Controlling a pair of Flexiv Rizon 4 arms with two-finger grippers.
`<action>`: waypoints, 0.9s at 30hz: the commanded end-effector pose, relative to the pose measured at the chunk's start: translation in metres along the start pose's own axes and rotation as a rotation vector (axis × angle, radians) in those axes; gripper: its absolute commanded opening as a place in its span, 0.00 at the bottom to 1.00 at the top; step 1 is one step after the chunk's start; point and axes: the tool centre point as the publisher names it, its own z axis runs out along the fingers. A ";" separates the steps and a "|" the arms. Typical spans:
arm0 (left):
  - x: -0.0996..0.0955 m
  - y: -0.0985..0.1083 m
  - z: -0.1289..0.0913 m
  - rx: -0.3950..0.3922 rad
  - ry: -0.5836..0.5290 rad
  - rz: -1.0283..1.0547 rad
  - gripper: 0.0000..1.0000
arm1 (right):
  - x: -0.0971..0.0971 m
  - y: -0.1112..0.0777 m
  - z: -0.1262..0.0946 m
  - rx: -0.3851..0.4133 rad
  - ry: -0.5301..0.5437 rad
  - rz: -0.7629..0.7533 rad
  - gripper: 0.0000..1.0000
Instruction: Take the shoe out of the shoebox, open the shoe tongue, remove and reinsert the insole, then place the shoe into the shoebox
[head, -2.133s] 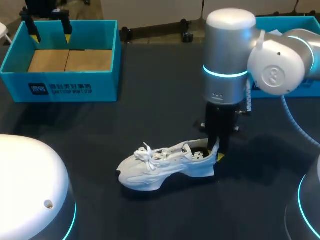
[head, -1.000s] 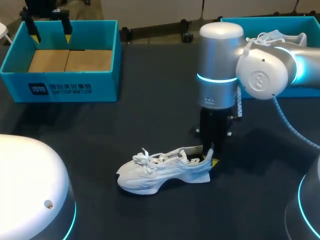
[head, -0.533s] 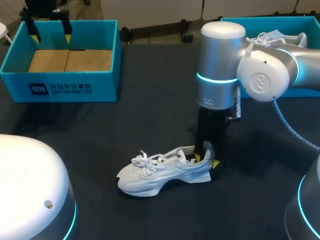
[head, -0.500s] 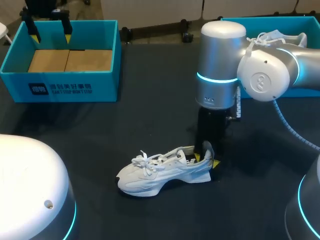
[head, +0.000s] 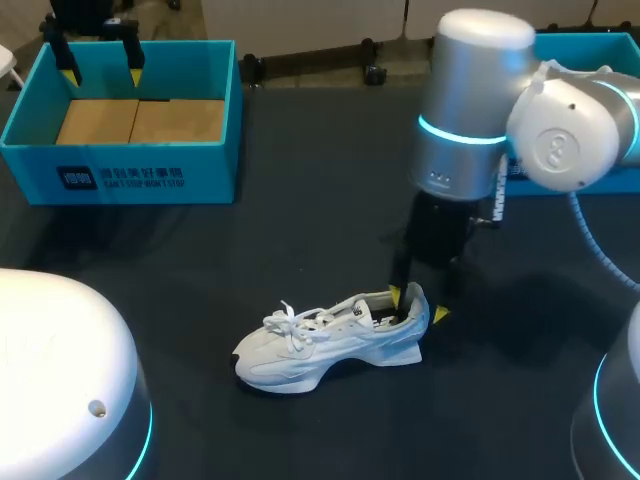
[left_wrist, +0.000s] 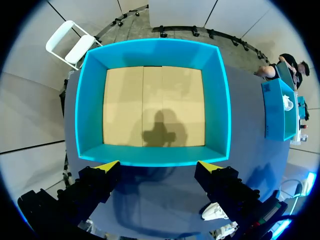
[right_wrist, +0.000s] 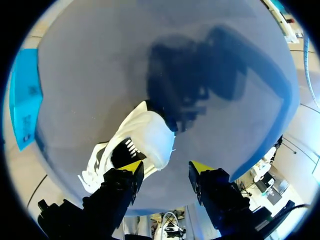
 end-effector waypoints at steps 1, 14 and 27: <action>0.000 0.000 0.000 0.001 0.000 0.001 1.00 | -0.017 -0.007 -0.020 -0.029 0.090 -0.099 0.80; 0.000 0.000 0.000 0.001 0.000 0.001 1.00 | -0.020 -0.009 -0.055 -0.153 0.162 -0.579 1.00; 0.000 0.000 0.000 0.001 0.000 0.001 1.00 | -0.022 -0.004 -0.055 -0.123 0.137 -0.714 1.00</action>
